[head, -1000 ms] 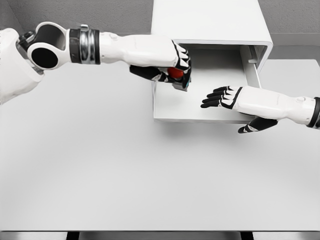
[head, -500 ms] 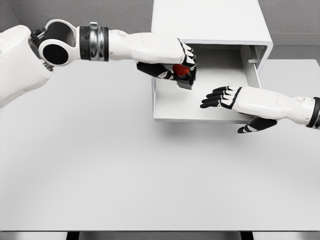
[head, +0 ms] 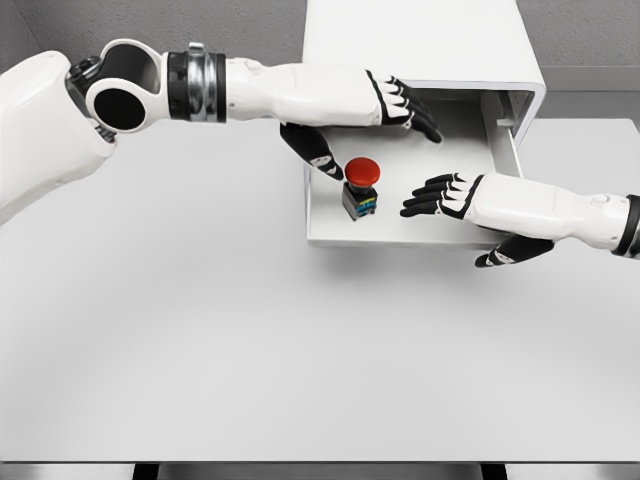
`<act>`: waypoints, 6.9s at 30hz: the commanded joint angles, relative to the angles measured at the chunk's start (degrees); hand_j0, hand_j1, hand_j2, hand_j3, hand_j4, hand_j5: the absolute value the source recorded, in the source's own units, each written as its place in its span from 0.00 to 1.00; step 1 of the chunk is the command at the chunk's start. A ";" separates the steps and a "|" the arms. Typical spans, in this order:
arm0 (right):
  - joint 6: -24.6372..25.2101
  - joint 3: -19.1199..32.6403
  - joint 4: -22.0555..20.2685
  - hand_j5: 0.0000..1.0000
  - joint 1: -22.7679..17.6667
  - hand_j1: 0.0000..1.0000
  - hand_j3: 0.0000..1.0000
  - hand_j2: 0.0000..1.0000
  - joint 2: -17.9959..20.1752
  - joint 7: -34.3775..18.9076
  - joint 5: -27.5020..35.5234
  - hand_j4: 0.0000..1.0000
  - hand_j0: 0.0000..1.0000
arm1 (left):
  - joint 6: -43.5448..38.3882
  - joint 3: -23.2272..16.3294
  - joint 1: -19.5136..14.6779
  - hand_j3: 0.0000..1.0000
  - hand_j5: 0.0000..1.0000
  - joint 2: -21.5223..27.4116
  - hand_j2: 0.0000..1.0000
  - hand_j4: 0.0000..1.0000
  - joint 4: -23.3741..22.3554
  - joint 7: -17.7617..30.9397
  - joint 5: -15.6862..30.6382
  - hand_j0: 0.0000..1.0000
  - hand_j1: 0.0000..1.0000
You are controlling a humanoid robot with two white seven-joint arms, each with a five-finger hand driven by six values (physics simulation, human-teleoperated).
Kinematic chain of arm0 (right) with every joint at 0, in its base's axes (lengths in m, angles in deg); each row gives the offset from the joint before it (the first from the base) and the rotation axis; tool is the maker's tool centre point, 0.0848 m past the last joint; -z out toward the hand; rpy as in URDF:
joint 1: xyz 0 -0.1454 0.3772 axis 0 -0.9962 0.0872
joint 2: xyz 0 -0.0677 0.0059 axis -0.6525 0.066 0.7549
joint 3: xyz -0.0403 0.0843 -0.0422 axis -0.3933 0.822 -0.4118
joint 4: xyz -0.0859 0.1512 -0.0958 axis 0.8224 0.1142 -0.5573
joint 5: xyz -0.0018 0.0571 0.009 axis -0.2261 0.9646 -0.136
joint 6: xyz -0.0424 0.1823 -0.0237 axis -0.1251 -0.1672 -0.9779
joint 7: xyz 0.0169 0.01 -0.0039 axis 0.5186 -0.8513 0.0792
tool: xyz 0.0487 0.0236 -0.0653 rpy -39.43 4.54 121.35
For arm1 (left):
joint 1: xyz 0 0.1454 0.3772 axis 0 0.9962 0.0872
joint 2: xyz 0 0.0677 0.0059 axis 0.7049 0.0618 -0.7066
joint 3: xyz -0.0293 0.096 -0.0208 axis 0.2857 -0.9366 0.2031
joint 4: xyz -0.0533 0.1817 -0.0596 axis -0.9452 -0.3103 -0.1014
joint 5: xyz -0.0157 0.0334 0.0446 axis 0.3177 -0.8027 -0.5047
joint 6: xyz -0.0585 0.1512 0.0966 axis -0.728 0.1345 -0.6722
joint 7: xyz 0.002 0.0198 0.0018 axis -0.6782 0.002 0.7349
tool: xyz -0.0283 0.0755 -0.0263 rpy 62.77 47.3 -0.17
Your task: Slide open multi-storey tabletop storage cabinets and put open load switch and slide close multi-storey tabletop storage cabinets
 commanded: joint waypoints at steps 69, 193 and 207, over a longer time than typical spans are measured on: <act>0.05 4.55 11.15 1.00 1.58 1.00 1.00 1.00 -9.63 -4.72 0.93 1.00 1.00 | -0.13 32.18 49.04 1.00 1.00 32.63 1.00 1.00 17.08 2.56 11.76 1.00 1.00; 0.05 -7.40 25.74 0.76 12.48 0.76 0.76 0.76 -21.59 -18.25 1.28 0.76 0.76 | -0.13 35.08 50.19 1.00 1.00 32.63 1.00 1.00 16.99 3.26 9.13 1.00 1.00; 0.05 -7.93 5.09 0.76 9.76 0.76 0.76 0.76 -0.85 -17.46 3.39 0.76 0.76 | -0.13 35.08 50.19 1.00 1.00 32.63 1.00 1.00 16.99 3.26 9.13 1.00 1.00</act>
